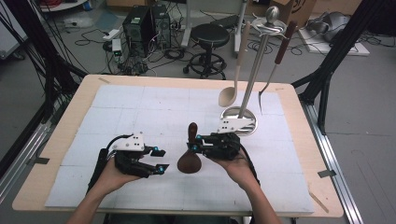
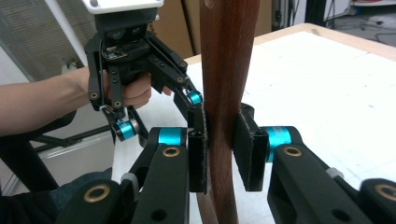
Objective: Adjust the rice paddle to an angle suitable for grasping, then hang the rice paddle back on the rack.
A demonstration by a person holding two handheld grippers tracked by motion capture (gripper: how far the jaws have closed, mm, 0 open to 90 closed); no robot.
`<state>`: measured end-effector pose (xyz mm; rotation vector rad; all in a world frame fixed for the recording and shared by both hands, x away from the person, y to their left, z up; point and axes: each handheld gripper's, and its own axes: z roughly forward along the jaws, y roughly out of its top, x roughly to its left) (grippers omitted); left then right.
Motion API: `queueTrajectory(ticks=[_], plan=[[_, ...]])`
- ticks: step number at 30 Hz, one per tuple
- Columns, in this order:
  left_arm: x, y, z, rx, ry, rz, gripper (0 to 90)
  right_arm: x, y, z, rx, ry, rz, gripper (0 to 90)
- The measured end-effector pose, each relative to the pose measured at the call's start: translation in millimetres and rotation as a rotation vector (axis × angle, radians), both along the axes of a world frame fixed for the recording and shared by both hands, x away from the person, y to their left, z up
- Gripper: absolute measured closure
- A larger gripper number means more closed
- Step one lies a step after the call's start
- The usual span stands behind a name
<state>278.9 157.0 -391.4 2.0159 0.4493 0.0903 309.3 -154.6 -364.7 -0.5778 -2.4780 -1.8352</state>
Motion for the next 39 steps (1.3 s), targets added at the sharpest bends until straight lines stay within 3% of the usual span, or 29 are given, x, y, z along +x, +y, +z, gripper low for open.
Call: queueTrajectory(ticks=[6,11,25,39], plan=[[1.2,9.7,-2.8,0.013,-0.006,0.036,39.7,3.6,-10.8,4.3,-0.013,0.0,-0.019,76.9],[3.0,22.8,-6.6,-0.003,0.001,0.081,33.3,8.2,-21.8,10.2,-0.011,-0.004,-0.046,76.9],[3.7,55.3,-8.4,-0.025,0.0,0.175,28.2,22.3,-47.7,17.0,0.001,-0.002,-0.107,76.9],[3.5,59.7,-6.0,-0.027,-0.004,0.188,26.4,26.2,-59.1,26.4,0.016,-0.023,-0.126,76.9]])
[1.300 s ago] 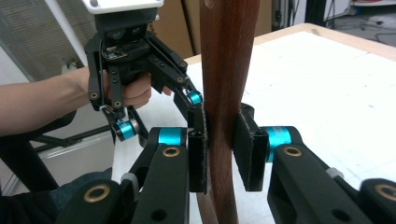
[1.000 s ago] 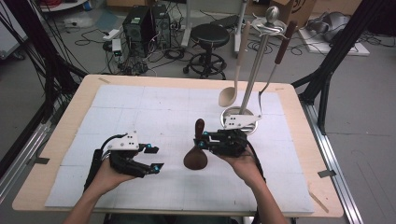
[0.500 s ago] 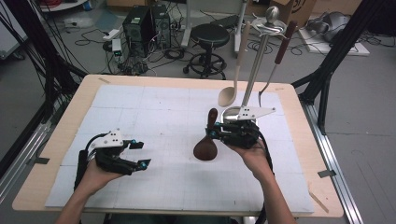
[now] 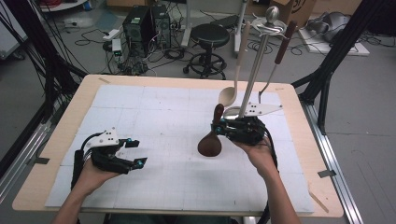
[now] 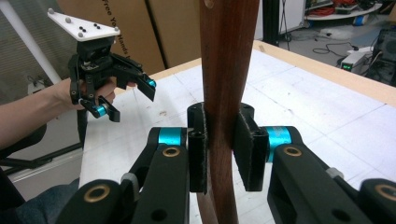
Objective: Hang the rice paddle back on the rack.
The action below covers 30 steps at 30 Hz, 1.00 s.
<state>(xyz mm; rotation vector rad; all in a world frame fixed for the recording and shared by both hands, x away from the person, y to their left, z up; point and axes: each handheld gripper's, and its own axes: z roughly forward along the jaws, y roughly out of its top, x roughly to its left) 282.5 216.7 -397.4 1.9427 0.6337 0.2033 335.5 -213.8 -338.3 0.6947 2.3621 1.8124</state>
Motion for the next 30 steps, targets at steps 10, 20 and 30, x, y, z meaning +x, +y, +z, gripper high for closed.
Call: queueTrajectory(ticks=[10,20,30], plan=[[0.2,2.0,0.6,0.001,-0.003,0.015,25.2,3.1,-7.6,8.5,-0.007,-0.011,-0.015,76.9],[0.2,1.4,0.4,0.007,0.0,0.021,24.0,4.9,-12.7,8.6,-0.006,-0.013,-0.02,76.9],[0.6,0.9,-0.3,0.007,0.003,0.021,22.6,8.0,-15.2,18.0,-0.016,-0.021,-0.024,77.0]])
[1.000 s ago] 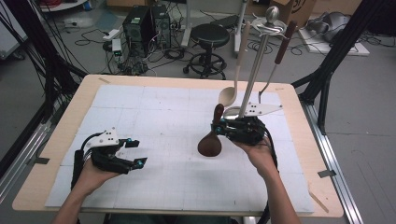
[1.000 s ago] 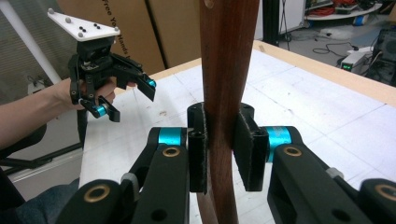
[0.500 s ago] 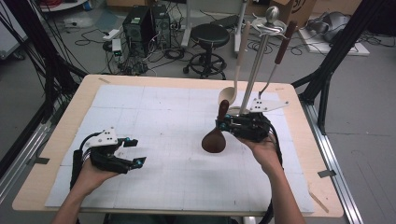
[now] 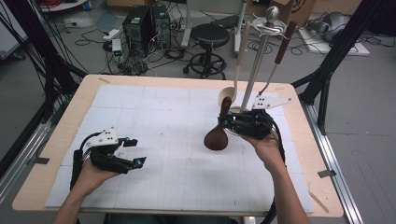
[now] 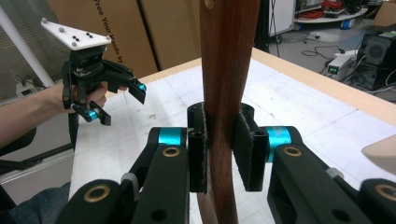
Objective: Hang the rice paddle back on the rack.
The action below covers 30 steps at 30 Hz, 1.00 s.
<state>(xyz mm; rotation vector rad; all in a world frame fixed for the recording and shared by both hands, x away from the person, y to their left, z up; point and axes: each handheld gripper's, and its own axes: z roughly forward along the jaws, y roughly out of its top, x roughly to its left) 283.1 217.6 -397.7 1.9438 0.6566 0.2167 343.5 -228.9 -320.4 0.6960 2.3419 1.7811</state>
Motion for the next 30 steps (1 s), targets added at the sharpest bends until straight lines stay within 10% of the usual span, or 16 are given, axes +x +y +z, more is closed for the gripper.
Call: queueTrajectory(ticks=[30], plan=[[0.1,-0.2,-0.2,0.003,0.001,-0.002,20.3,22.2,-16.6,59.4,0.009,-0.057,-0.067,76.9]])
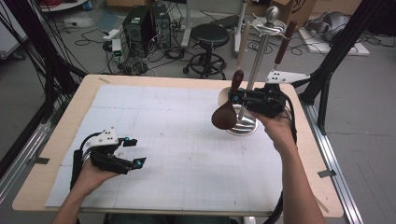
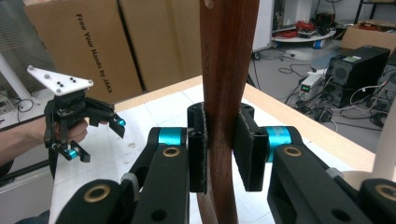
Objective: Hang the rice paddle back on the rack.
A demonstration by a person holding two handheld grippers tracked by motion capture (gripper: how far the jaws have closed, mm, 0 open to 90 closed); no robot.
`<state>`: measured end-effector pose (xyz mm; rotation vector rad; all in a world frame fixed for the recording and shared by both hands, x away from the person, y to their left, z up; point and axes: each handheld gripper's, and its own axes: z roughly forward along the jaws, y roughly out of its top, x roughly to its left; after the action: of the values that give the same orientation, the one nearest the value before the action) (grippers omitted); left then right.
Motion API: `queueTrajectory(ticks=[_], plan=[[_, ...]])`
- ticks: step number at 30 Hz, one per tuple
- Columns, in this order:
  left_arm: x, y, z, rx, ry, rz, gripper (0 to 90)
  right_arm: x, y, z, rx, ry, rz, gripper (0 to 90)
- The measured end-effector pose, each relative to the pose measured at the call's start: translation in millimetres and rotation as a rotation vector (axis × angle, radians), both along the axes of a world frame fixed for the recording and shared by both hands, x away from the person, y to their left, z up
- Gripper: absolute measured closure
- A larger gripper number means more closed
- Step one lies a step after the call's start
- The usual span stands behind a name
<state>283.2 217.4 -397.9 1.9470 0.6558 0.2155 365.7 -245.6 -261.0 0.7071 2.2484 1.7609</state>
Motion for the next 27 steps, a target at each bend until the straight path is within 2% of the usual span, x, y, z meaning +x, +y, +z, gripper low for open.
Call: queueTrajectory(ticks=[27], plan=[[0.2,0.3,-0.2,-0.003,0.002,0.0,19.4,15.6,-17.2,49.1,0.006,-0.015,-0.08,76.9]])
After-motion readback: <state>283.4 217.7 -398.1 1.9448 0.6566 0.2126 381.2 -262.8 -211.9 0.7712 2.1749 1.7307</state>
